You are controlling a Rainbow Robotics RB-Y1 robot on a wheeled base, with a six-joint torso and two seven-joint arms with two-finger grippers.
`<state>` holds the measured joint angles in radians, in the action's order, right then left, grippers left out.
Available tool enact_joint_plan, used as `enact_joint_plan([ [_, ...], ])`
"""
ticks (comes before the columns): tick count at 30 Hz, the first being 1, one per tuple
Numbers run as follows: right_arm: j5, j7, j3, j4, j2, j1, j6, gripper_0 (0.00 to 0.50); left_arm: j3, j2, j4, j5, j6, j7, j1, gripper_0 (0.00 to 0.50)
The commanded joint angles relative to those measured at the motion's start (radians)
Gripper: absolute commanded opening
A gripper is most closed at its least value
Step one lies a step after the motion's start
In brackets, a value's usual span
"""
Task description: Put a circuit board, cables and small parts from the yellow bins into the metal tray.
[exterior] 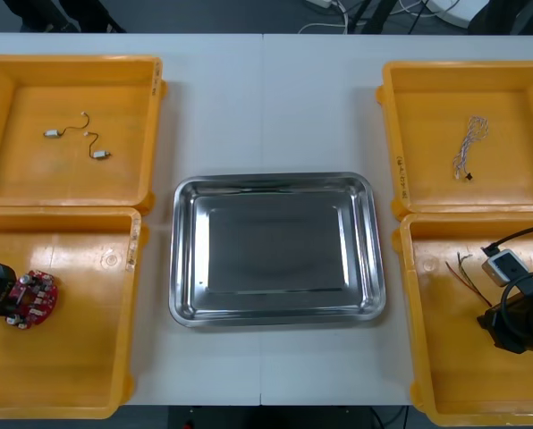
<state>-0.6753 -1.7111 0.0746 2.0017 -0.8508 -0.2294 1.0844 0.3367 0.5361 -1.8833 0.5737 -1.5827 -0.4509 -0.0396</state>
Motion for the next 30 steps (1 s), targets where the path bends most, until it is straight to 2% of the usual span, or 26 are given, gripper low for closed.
enact_joint_plan([
  [1,0.006,-0.027,0.016,-0.040,0.038,-0.011,-0.041,0.500,0.062,0.011,-0.119,0.006,-0.062,-0.037,-0.042,0.000],
  [7,0.008,-0.027,0.020,-0.043,0.036,-0.011,-0.050,0.500,0.127,0.027,-0.231,0.017,-0.129,-0.037,-0.043,0.000],
  [8,0.008,-0.027,0.020,-0.044,0.036,-0.011,-0.050,0.322,0.137,0.035,-0.251,0.020,-0.143,-0.035,-0.043,0.000],
  [9,0.008,-0.027,0.020,-0.043,0.038,-0.011,-0.050,0.275,0.143,0.038,-0.260,0.022,-0.149,-0.035,-0.043,0.000],
  [10,0.008,-0.027,0.019,-0.043,0.038,-0.011,-0.050,0.179,0.156,0.042,-0.280,0.026,-0.163,-0.034,-0.040,0.000],
  [11,0.006,-0.027,0.020,-0.044,0.036,-0.011,-0.050,0.179,0.170,0.050,-0.300,0.029,-0.178,-0.035,-0.039,0.000],
  [12,0.008,-0.027,0.020,-0.043,0.038,-0.011,-0.050,0.116,0.176,0.051,-0.307,0.032,-0.184,-0.035,-0.037,0.000],
  [14,0.010,-0.027,0.020,-0.043,0.036,-0.011,-0.050,0.099,0.194,0.056,-0.333,0.038,-0.212,-0.037,-0.025,0.000],
  [16,0.013,-0.027,0.020,-0.043,0.036,-0.011,-0.050,0.022,0.200,0.067,-0.356,0.046,-0.237,-0.034,-0.013,0.000],
  [17,0.013,-0.027,0.020,-0.043,0.036,-0.011,-0.050,0.000,0.200,0.070,-0.364,0.048,-0.246,-0.032,-0.006,0.000],
  [22,0.013,-0.027,0.020,-0.043,0.036,-0.011,-0.050,0.000,0.190,0.099,-0.415,0.089,-0.337,-0.031,0.066,0.000],
  [27,0.014,-0.028,0.013,-0.046,0.042,0.001,-0.050,0.000,0.101,0.157,-0.432,0.155,-0.337,-0.026,0.156,0.000],
  [30,0.023,-0.028,0.004,-0.032,0.042,0.010,-0.041,0.000,0.059,0.162,-0.441,0.195,-0.337,-0.029,0.199,0.000],
])
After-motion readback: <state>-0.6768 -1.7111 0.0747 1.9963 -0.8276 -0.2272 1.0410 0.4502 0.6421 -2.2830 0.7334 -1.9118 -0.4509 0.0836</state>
